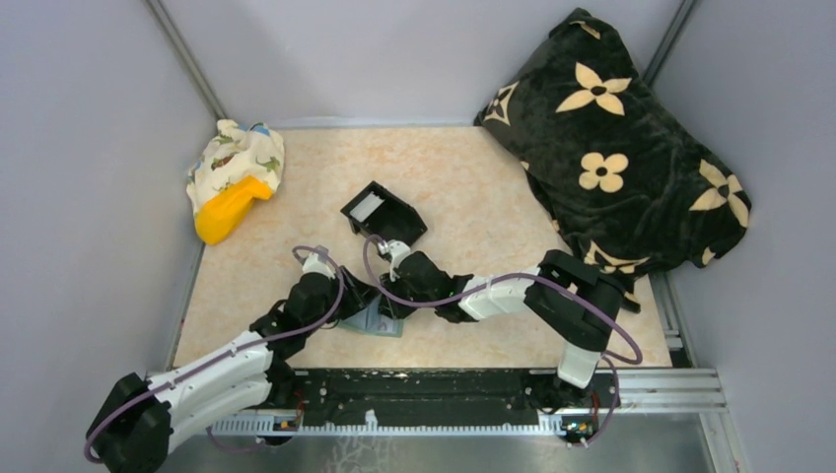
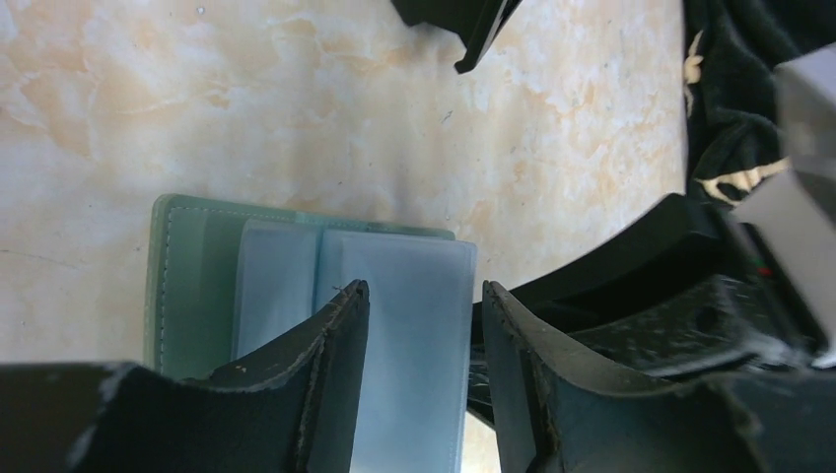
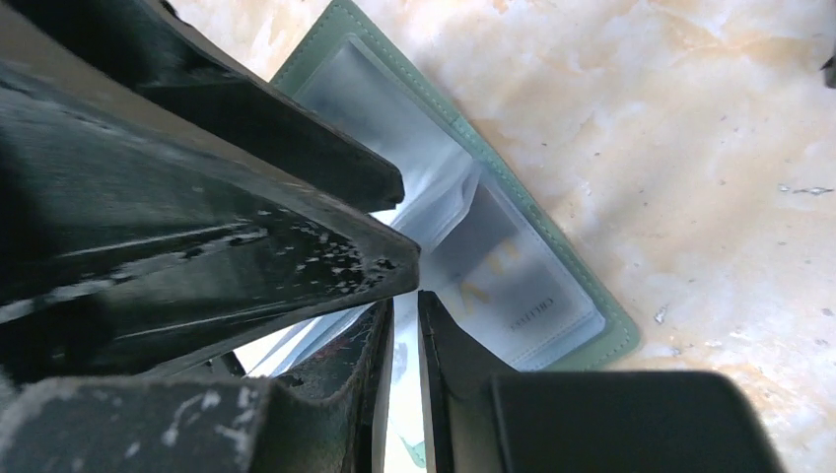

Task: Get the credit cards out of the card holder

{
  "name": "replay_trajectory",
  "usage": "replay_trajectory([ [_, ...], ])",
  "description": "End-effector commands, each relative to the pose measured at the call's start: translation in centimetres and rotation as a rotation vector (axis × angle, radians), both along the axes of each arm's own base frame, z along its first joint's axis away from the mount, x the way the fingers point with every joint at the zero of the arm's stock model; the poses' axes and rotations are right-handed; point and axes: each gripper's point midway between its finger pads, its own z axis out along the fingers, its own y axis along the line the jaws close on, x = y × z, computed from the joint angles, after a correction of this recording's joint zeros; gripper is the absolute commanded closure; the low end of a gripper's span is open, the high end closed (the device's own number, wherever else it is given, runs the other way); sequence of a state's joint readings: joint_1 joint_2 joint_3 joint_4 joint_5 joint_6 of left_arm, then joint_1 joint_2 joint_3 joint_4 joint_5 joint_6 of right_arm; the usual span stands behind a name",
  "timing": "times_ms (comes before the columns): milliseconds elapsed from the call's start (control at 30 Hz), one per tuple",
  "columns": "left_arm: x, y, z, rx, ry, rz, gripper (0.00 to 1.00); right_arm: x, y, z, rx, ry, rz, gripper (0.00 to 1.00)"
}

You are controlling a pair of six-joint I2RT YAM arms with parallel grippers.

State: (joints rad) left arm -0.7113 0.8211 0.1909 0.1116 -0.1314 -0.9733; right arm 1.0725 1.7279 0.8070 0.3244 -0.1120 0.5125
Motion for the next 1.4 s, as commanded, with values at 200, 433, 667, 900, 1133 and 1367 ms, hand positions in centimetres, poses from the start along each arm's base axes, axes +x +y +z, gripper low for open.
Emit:
replay_trajectory([
  [200,0.2,1.4,0.7,0.0,-0.033,0.064,0.36,-0.3,1.8,0.3,0.08,0.02,0.013,0.84],
  [433,0.3,2.7,2.2,0.027,-0.049,0.116,0.28,-0.4,2.3,1.8,0.104,0.002,0.031,0.84],
  [667,0.7,4.4,4.9,0.025,-0.156,0.171,0.28,-0.7,3.7,2.5,0.096,-0.024,0.063,0.84],
  [900,0.6,5.0,4.9,0.031,-0.161,0.19,0.28,-0.7,4.8,2.8,0.094,-0.033,0.09,0.84],
  [1133,0.4,5.2,5.2,0.033,-0.164,0.191,0.28,-0.6,5.8,0.8,0.061,-0.009,0.115,0.84],
  [1367,0.3,4.9,4.8,0.02,-0.191,0.17,0.3,-0.2,4.5,1.2,0.038,-0.035,0.073,0.84],
])
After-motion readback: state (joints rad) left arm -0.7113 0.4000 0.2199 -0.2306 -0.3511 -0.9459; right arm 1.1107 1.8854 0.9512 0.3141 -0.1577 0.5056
